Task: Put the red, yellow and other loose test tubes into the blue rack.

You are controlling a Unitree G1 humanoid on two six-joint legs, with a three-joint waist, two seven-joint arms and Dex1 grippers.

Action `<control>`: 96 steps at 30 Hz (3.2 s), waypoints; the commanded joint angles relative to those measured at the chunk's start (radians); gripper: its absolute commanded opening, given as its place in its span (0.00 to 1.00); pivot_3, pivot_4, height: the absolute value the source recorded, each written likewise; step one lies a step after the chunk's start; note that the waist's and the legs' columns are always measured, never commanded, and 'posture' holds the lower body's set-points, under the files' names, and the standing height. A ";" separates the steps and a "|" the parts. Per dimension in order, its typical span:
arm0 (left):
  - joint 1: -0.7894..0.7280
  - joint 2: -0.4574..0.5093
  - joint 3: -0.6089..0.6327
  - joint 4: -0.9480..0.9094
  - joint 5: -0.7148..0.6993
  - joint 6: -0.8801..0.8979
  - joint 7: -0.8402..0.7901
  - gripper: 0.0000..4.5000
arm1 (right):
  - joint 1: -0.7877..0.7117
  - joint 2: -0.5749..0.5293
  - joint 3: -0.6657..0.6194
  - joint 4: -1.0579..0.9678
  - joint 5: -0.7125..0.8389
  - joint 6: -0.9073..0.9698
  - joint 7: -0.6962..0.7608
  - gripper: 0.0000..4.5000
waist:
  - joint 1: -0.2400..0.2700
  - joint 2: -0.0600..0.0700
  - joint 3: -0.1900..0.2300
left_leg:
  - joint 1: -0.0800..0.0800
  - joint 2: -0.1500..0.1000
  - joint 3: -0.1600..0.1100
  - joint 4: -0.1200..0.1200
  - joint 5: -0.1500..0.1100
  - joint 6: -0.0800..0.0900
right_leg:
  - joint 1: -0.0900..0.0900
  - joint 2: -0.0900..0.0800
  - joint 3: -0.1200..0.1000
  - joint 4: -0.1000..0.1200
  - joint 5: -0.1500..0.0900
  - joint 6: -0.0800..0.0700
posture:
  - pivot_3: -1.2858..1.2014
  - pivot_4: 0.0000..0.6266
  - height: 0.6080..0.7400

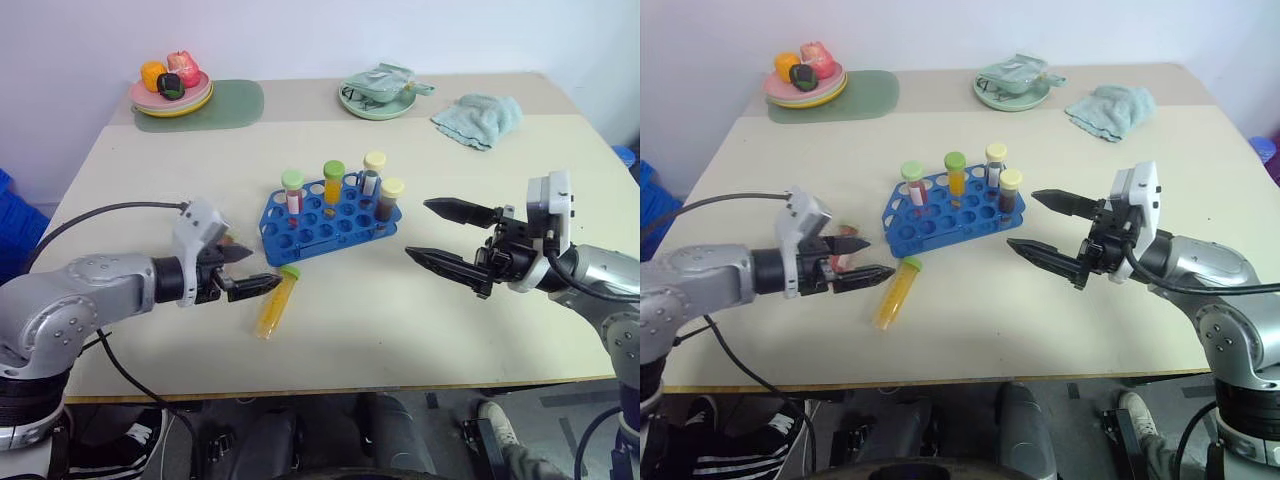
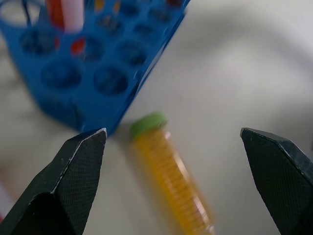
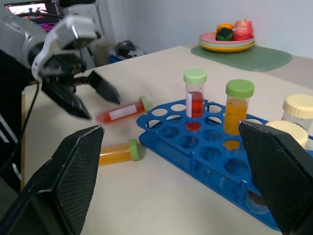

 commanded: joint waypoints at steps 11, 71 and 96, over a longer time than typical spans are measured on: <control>-0.326 0.023 -0.097 0.236 -0.488 0.369 0.398 1.00 | -0.047 0.066 0.068 0.019 -0.078 -0.060 -0.009 0.99 | -0.003 0.000 0.000 | 0.001 0.000 -0.001 0.000 0.001 -0.002 | -0.001 0.000 0.000 0.001 0.000 0.000 | 0.52 0.24 1.00; -0.522 0.009 -0.659 0.475 -0.993 0.099 1.020 1.00 | 0.116 -0.119 -0.027 -0.025 -0.046 0.010 0.168 0.99 | 0.021 -0.001 0.000 | 0.003 -0.004 -0.004 0.001 0.002 -0.004 | 0.000 -0.001 0.002 0.001 0.000 0.000 | 0.52 0.24 1.00; -0.477 -0.044 -0.628 0.492 -0.993 0.084 1.087 0.21 | 0.116 -0.115 -0.028 -0.027 -0.061 -0.003 0.141 1.00 | 0.021 -0.001 0.000 | 0.004 -0.004 -0.004 0.001 0.002 -0.004 | 0.002 -0.001 0.002 0.001 0.000 0.000 | 0.52 0.24 1.00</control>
